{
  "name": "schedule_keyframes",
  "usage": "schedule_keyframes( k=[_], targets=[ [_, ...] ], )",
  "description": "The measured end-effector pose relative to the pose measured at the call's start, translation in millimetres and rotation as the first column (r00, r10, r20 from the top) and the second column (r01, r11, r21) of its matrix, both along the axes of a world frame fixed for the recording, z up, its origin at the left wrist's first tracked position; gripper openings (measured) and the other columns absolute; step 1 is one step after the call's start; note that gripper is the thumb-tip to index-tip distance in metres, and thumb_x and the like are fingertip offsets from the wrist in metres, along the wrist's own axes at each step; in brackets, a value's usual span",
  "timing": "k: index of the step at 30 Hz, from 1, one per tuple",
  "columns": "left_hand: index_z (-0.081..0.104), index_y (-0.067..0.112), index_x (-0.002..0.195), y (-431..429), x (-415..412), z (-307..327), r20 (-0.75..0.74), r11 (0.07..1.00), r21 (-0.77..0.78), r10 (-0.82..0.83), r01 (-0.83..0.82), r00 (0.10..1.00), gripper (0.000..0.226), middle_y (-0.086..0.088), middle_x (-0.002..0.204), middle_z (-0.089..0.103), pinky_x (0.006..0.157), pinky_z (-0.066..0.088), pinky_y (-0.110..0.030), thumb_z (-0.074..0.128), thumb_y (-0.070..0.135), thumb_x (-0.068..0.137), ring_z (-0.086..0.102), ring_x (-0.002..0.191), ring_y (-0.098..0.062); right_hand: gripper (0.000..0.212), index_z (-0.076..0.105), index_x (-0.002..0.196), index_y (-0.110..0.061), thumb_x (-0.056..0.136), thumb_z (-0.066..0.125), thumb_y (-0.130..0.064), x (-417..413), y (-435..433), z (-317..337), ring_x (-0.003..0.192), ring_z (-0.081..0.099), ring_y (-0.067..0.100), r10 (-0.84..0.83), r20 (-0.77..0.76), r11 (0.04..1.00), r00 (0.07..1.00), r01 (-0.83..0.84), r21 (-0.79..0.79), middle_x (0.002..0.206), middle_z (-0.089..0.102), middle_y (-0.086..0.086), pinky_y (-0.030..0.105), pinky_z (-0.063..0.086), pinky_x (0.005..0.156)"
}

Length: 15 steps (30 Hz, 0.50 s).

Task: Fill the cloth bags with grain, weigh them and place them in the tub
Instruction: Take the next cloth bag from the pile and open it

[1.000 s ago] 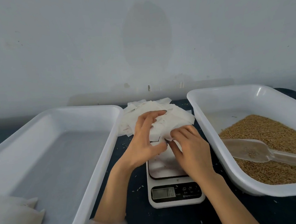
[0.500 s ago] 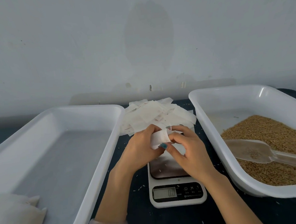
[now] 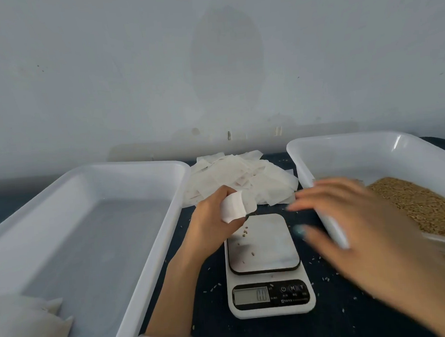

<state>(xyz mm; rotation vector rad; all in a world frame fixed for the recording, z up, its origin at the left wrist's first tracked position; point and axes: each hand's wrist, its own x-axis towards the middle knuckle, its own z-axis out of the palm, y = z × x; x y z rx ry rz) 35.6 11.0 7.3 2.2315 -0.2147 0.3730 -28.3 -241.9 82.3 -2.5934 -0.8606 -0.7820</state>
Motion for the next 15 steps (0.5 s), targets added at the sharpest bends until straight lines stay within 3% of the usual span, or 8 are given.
schedule_keyframes(
  k=[2,4,8,9,12,14,15],
  targets=[
    [0.050,0.040,0.098,-0.3,1.0,-2.0,0.001,1.000,0.012,0.008,-0.008,1.000,0.035,0.027,0.097,0.059,0.068,0.050,-0.020,0.079,0.032,0.079,0.056,0.093,0.002,0.030,0.053,0.104,-0.052,0.090,0.033,-0.070,19.9,-50.9,12.9,0.091,0.054,-0.005,-0.181,-0.108,0.982,0.977,0.175,-0.066,0.098,0.054,-0.036,0.023,0.047,0.072],
    [0.049,0.040,0.097,-0.8,1.6,-4.3,-0.007,0.999,0.029,0.013,-0.013,1.000,0.035,0.031,0.096,0.057,0.067,0.048,-0.019,0.078,0.031,0.080,0.055,0.092,0.005,0.024,0.053,0.097,-0.051,0.080,0.046,-0.066,45.4,-100.8,8.7,0.082,0.057,-0.009,-0.371,-0.322,0.925,0.871,0.315,-0.213,0.091,0.059,-0.032,0.026,0.055,0.070],
    [0.048,0.040,0.098,-2.0,2.9,-8.5,-0.015,0.997,0.069,0.023,-0.022,1.000,0.036,0.028,0.089,0.058,0.069,0.049,-0.022,0.078,0.030,0.080,0.055,0.088,0.006,0.040,0.057,0.091,-0.047,0.063,0.080,-0.062,71.5,-152.0,-27.6,0.081,0.061,-0.004,-0.573,-0.572,0.806,0.587,0.275,-0.525,0.085,0.065,-0.024,0.018,0.051,0.073],
    [0.048,0.040,0.099,-2.5,3.1,-9.1,-0.015,0.997,0.078,0.025,-0.024,1.000,0.037,0.027,0.089,0.058,0.071,0.051,-0.024,0.078,0.031,0.080,0.055,0.088,0.005,0.042,0.057,0.089,-0.047,0.059,0.082,-0.063,74.1,-155.1,-32.0,0.080,0.061,-0.003,-0.594,-0.562,0.785,0.575,0.262,-0.561,0.085,0.065,-0.023,0.017,0.050,0.070],
    [0.048,0.040,0.100,-3.3,2.8,-10.0,-0.016,0.996,0.091,0.028,-0.026,0.999,0.038,0.027,0.089,0.056,0.072,0.051,-0.025,0.078,0.031,0.079,0.055,0.087,0.005,0.040,0.051,0.084,-0.042,0.062,0.081,-0.059,80.6,-164.3,-36.8,0.071,0.057,-0.002,-0.601,-0.411,0.749,0.685,0.304,-0.589,0.083,0.058,-0.017,0.015,0.044,0.055],
    [0.048,0.041,0.099,-2.9,2.8,-10.6,-0.016,0.996,0.083,0.028,-0.027,0.999,0.036,0.027,0.088,0.057,0.070,0.049,-0.025,0.077,0.031,0.080,0.056,0.086,0.001,0.042,0.042,0.086,-0.045,0.066,0.075,-0.063,83.1,-169.3,-37.0,0.074,0.052,-0.003,-0.611,-0.304,0.707,0.731,0.331,-0.625,0.085,0.054,-0.019,0.016,0.045,0.059],
    [0.048,0.040,0.098,-2.7,2.8,-11.0,-0.017,0.997,0.078,0.027,-0.026,0.999,0.036,0.026,0.088,0.058,0.068,0.047,-0.024,0.077,0.031,0.080,0.056,0.086,0.000,0.041,0.041,0.089,-0.048,0.068,0.073,-0.062,83.8,-171.0,-37.8,0.078,0.051,-0.004,-0.611,-0.320,0.708,0.724,0.319,-0.630,0.087,0.053,-0.021,0.017,0.047,0.065]
  ],
)
